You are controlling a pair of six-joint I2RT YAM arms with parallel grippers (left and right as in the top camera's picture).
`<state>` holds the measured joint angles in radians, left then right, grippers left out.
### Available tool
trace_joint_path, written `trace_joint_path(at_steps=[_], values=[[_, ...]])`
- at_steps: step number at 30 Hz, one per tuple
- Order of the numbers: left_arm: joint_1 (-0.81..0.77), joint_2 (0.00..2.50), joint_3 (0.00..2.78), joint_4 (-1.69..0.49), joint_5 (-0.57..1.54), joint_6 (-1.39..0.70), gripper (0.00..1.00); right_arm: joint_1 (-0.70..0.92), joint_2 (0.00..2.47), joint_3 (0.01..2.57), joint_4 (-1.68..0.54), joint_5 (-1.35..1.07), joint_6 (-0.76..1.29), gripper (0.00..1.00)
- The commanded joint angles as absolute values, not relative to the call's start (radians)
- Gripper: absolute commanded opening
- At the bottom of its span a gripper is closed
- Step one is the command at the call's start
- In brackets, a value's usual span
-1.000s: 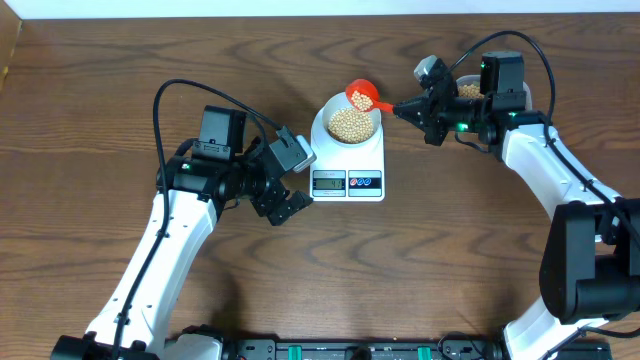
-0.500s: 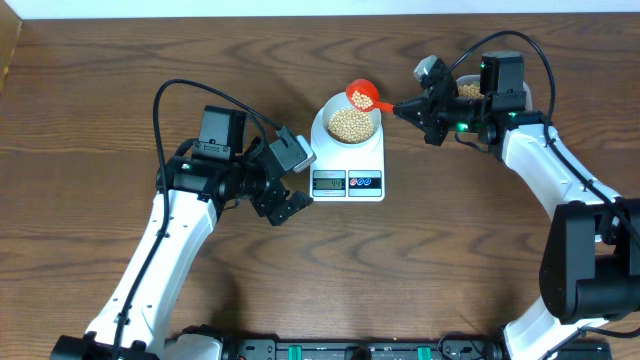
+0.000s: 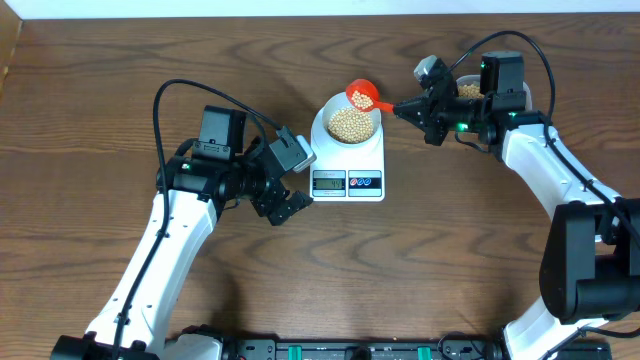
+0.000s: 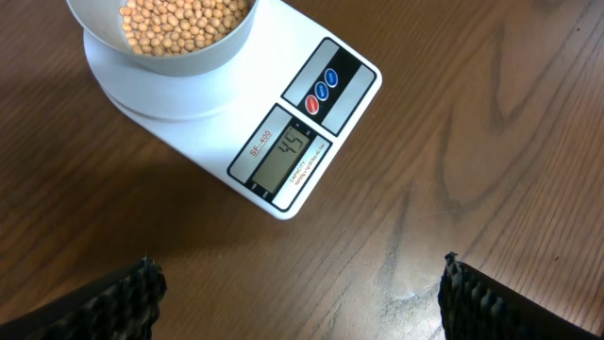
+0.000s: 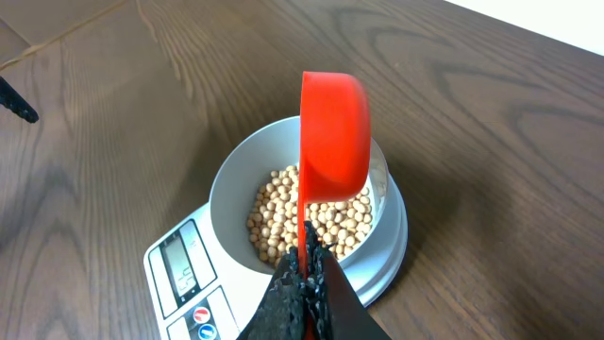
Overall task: Scoop item into bowl and weigh 50g on scale
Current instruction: 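Tip the scoop further with the right gripper to empty remaining beans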
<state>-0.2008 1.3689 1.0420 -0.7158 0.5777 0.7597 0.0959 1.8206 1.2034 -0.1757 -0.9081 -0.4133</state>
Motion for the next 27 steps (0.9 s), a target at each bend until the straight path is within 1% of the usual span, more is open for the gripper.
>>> trace_joint_path(at_steps=[1, 12, 16, 22, 25, 27], values=[[-0.197, 1.369, 1.065, -0.717, 0.591, 0.766, 0.95, 0.107, 1.802, 1.208, -0.176, -0.916, -0.432, 0.01], [-0.197, 1.369, 1.065, -0.717, 0.591, 0.766, 0.95, 0.107, 1.785, 1.208, -0.177, -0.925, -0.431, 0.01], [-0.197, 1.369, 1.065, -0.717, 0.591, 0.766, 0.95, 0.123, 1.787, 1.208, -0.231, -0.829, -0.490, 0.01], [-0.197, 1.369, 1.065, -0.716, 0.591, 0.766, 0.95, 0.125, 1.771, 1.208, -0.202, -0.938, -0.486, 0.01], [-0.197, 1.369, 1.065, -0.717, 0.591, 0.766, 0.95, 0.125, 1.771, 1.208, -0.215, -0.900, -0.488, 0.01], [-0.197, 1.369, 1.065, -0.717, 0.591, 0.766, 0.95, 0.130, 1.773, 1.208, -0.229, -0.833, -0.488, 0.01]])
